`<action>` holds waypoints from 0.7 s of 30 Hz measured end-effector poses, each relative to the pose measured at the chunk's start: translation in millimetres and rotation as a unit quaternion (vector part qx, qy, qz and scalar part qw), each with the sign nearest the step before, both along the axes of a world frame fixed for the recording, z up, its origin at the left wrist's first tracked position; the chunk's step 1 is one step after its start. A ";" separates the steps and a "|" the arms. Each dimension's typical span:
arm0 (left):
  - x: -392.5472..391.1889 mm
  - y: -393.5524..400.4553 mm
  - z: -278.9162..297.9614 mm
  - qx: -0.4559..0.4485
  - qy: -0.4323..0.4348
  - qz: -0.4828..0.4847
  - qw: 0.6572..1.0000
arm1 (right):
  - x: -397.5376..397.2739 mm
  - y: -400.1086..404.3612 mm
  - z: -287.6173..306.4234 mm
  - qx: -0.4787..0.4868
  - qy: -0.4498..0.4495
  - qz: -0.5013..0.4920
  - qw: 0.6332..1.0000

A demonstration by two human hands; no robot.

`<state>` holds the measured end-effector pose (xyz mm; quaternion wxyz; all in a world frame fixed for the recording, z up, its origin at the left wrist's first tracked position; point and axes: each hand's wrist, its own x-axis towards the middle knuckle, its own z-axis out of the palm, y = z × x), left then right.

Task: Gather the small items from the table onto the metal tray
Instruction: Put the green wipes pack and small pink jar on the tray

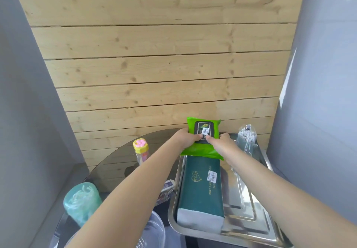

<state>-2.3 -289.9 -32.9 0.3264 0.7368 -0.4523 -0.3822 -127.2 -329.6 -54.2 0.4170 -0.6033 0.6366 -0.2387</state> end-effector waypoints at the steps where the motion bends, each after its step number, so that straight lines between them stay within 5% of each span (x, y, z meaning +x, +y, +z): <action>1: -1.2 2.1 2.2 -0.008 -0.016 -0.004 1.000 | -0.2 3.1 2.4 -0.026 0.009 0.003 1.000; 8: 8.4 22.9 15.9 -0.078 -0.056 0.041 0.995 | 8.1 26.2 21.3 -0.219 0.130 0.080 0.964; 14: 54.3 52.5 5.4 0.001 -0.318 0.113 0.941 | 39.2 49.3 32.1 -0.216 0.031 0.179 0.959; 17: 72.1 60.6 -7.4 0.078 -0.308 0.115 0.941 | 44.7 57.5 25.8 -0.225 0.032 0.193 0.954; 21: 83.7 65.0 -17.3 0.028 -0.215 0.119 0.969 | 45.2 59.9 18.5 -0.222 0.032 0.212 0.951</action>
